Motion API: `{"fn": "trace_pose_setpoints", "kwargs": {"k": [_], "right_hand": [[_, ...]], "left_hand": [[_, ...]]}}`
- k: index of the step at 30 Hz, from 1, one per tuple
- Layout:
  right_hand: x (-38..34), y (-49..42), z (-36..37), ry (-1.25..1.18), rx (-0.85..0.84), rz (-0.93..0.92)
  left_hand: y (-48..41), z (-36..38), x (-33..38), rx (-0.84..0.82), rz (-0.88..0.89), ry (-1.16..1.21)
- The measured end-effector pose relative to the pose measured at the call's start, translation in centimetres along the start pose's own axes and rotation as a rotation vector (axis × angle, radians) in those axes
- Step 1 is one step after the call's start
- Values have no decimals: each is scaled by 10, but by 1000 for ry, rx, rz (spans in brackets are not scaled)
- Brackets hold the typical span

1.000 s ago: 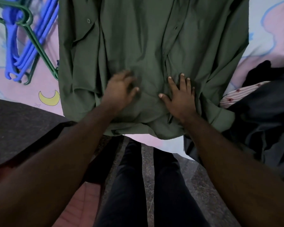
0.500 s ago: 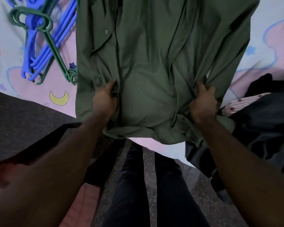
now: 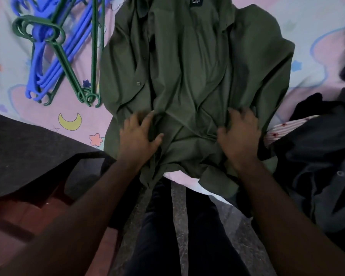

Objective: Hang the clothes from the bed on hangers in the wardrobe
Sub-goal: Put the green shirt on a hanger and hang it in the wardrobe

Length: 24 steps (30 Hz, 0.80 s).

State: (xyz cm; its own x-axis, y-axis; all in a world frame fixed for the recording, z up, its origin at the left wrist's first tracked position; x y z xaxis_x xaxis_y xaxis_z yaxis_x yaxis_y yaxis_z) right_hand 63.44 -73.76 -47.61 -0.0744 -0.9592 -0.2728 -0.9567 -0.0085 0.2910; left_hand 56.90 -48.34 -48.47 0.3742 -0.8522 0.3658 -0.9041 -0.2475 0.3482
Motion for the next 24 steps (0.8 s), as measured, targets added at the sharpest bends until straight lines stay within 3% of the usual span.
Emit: {"fn": "trace_pose_setpoints", "kwargs": {"k": [1, 3, 6, 10, 15, 17, 22, 24], "right_hand": [[-13, -8, 3, -68, 30, -103], [-37, -19, 19, -112, -76, -321], [-37, -26, 53, 134, -368, -470], [-9, -34, 58, 343, -456, -287], [0, -37, 39, 321, -528, -64], [-6, -43, 26, 248, -547, -41], [-59, -78, -5, -253, -270, -234], [-86, -94, -6, -369, -255, -333]], "left_hand": [[-7, 5, 10, -53, 83, -79], [-21, 23, 23, -258, 166, -270], [-34, 41, 20, -424, 162, -515], [-37, 40, 16, -462, 57, -562], [-42, 17, 15, -517, -54, -396], [-51, 0, 21, -438, -92, -239], [-119, -66, 35, 247, -49, 37], [-156, -86, 24, 319, -118, 61]]}}
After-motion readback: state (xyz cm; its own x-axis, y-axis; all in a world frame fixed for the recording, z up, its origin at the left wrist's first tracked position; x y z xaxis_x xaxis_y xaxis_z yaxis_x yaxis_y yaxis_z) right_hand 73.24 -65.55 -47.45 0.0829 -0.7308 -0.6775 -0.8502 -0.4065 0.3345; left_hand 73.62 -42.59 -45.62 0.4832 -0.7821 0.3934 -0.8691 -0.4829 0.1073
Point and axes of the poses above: each hand's wrist, its own y-axis away from the middle knuckle, its own z-axis out of the palm, x = y × z, the point moved 3 cm from there along -y, towards the middle knuckle, and after that the axes turned 5 degrees about -z, right-handed, at the moved point
